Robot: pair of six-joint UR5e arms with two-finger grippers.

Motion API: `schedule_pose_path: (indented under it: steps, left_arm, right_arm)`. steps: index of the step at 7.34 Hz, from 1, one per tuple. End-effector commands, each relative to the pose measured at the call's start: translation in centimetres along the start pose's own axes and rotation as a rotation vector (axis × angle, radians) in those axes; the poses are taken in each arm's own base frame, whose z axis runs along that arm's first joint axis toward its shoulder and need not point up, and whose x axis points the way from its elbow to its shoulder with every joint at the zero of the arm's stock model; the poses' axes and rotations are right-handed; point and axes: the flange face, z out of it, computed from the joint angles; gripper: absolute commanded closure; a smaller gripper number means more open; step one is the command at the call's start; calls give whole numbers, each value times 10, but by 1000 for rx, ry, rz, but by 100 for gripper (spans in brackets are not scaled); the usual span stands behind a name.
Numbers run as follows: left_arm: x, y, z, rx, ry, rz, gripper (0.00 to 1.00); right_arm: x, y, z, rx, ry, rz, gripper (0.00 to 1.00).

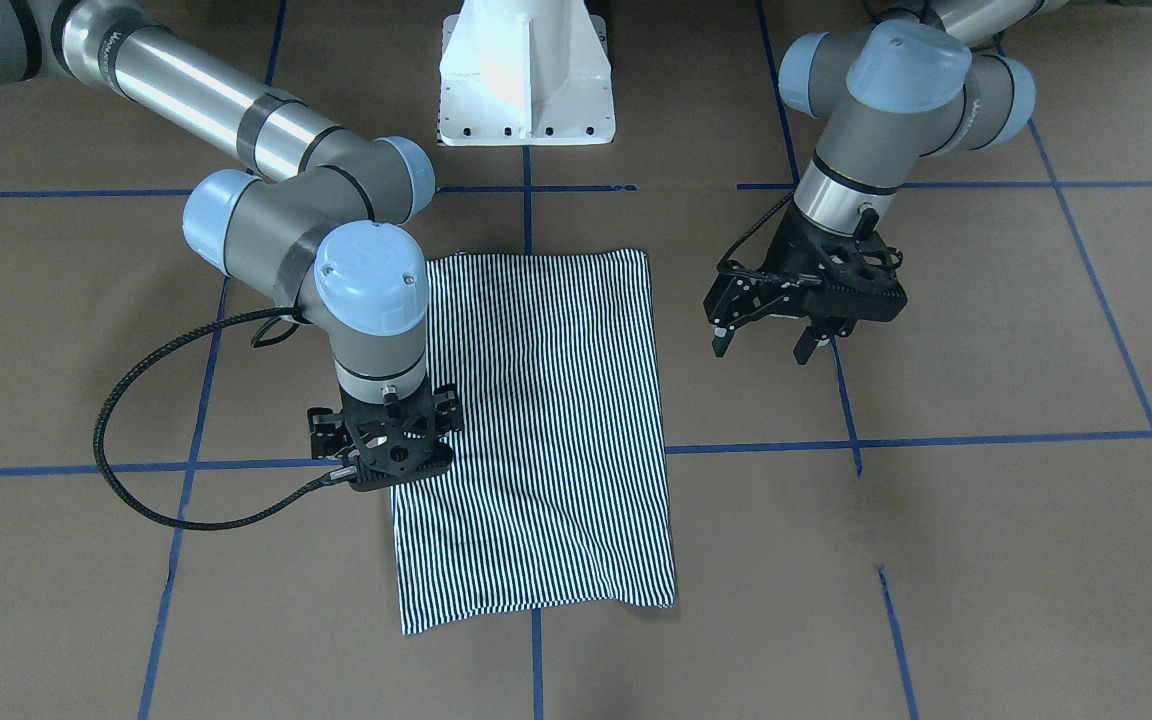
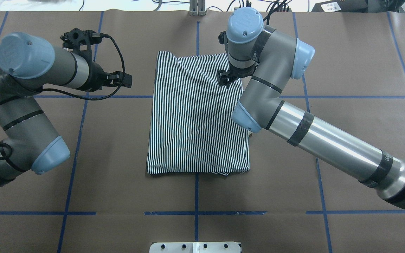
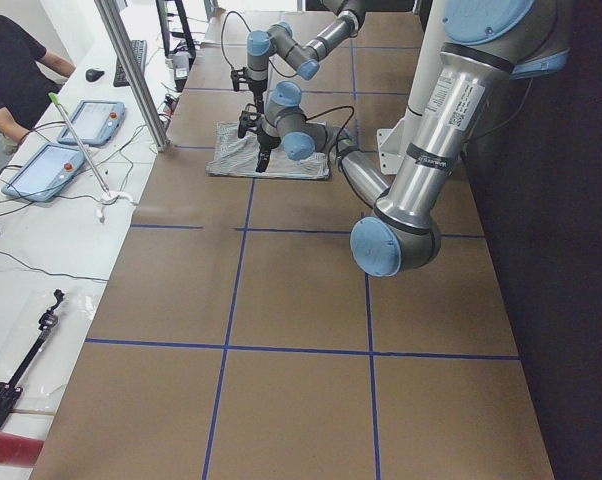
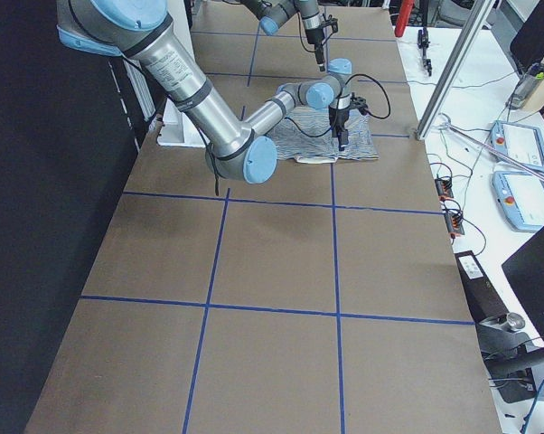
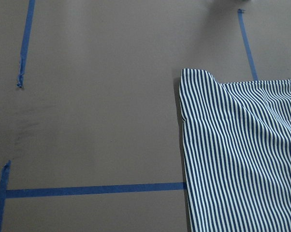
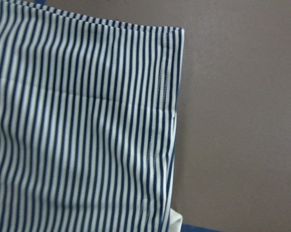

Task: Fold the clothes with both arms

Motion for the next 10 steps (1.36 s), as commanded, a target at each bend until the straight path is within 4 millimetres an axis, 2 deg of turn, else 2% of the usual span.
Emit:
schedule_pose_path:
  steps: [1,3,4,5,8,10]
  left_arm:
    - [5,19,18,-120,11,-198,0]
    - [43,81,46,-177,-19,-448,0]
    - [70,111,59,-165,-95,-517,0]
    - [85,134,68,-157,-177,-564,2]
    - [88,181,91,-151,-287,-603,4]
    - [90,189,94,-157,-310,-622,6]
  right_arm:
    - [-5,24,-41,6,-116,82,0]
    - [14,75,-62,-10,-189,150,0]
    - [22,91,-71,-23,-216,174,0]
    - [23,96,-72,-24,-222,188,0]
    - [18,94,-77,-18,-232,188,0]
    - [18,93,-78,-16,-233,188,0]
